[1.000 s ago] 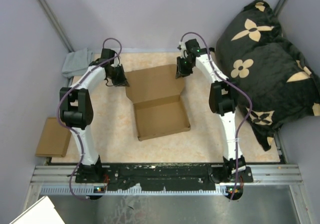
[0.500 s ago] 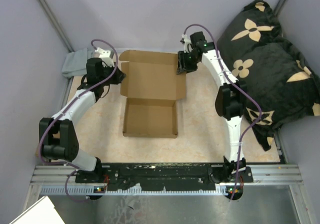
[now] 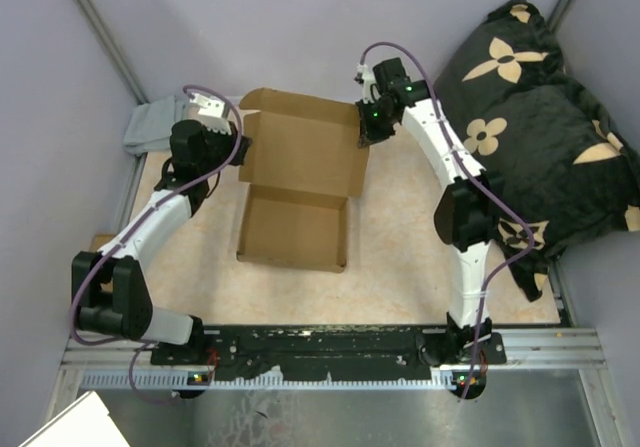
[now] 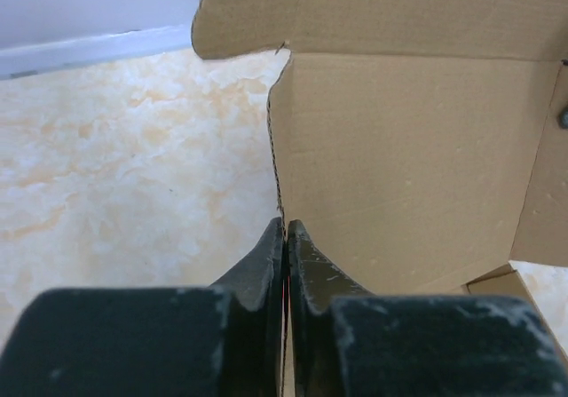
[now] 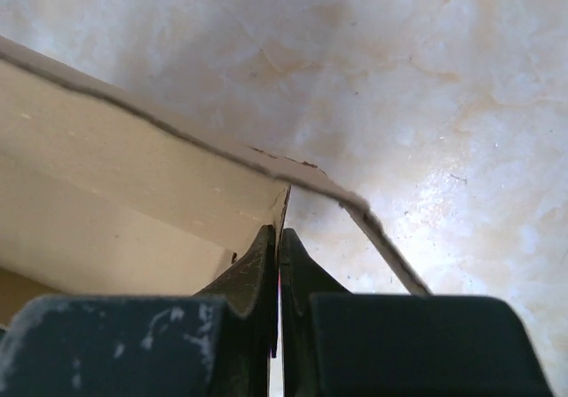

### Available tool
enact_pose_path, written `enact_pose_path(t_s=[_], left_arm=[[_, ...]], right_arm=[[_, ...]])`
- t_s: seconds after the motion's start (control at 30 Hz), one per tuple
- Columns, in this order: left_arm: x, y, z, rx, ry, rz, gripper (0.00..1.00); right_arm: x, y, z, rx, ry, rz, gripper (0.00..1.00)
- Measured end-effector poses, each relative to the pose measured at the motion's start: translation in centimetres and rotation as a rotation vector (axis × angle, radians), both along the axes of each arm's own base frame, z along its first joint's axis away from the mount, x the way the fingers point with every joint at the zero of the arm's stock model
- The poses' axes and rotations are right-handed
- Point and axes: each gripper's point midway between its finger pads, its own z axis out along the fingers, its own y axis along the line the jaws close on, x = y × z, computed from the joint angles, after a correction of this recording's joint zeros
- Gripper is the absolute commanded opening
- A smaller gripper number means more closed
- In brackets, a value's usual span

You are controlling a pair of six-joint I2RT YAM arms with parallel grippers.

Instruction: Fold the paper box

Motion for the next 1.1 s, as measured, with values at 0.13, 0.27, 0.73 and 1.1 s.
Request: enact_pose_path(t_s=[0.13,0.27,0.73,1.1], left_arm=[[0.0,0.3,0.5,0.012,-0.017,0.017,0.34],[0.1,0.9,1.4,0.036,-0.023,0.047,0.43],[-0.9,2.2,6.5,0.120,-0.013,0.070,0.42],[-3.9,0.4,7.7,0.074,0.057,-0.048,0.29]], right_arm=[[-0.1,0.6,-0.3,-0.094,-0.041,-0.016,0.00],[0.7,1.0,0.4,-0.134,-0.126,-0.044,0.00],[1.6,-2.0,5.0,-0.005,-0.639,-0.228,0.00],[3.0,-2.4,7.3,0.065,-0.757,-0.335,0.00]])
